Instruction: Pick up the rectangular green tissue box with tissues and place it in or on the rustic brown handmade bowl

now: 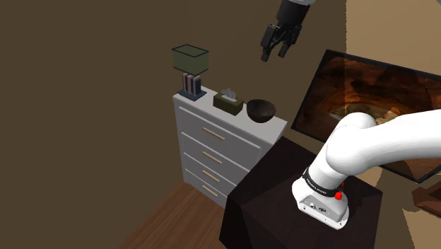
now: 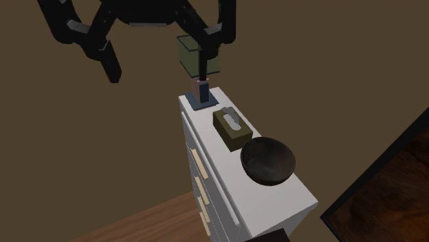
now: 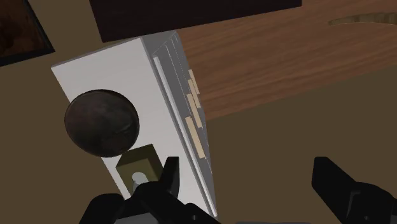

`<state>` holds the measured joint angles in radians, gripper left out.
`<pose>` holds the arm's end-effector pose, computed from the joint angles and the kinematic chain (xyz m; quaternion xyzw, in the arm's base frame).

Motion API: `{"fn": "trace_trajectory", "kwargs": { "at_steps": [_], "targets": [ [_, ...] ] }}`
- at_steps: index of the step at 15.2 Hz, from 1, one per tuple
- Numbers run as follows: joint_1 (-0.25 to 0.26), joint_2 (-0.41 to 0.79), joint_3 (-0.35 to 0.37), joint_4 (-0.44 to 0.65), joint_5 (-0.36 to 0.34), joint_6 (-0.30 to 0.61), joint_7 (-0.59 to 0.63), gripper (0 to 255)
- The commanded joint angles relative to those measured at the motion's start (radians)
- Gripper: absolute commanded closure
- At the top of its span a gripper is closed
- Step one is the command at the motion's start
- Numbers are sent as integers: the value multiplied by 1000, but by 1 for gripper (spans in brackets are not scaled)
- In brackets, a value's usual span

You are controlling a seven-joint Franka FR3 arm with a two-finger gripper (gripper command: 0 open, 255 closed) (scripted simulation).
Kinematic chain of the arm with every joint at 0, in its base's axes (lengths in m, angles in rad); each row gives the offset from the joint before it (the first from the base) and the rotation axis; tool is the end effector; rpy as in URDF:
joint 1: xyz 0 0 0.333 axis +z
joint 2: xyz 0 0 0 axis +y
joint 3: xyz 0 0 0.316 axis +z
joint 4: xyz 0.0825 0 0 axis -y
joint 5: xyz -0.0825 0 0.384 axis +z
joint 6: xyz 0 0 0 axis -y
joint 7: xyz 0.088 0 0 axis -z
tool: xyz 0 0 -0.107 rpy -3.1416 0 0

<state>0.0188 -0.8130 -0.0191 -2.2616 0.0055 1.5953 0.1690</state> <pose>0.3010 -0.0021 0.6458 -0.9939 0.0817 -0.0721 0.0160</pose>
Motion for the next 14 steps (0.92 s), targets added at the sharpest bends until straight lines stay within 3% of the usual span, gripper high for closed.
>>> {"fn": "trace_trajectory", "kwargs": {
  "at_steps": [1, 14],
  "targets": [
    [0, 0, 0, 0, 0, 0, 0, 0],
    [-44, 466, -1, 103, -155, 202, -32, 0]
  ]
}}
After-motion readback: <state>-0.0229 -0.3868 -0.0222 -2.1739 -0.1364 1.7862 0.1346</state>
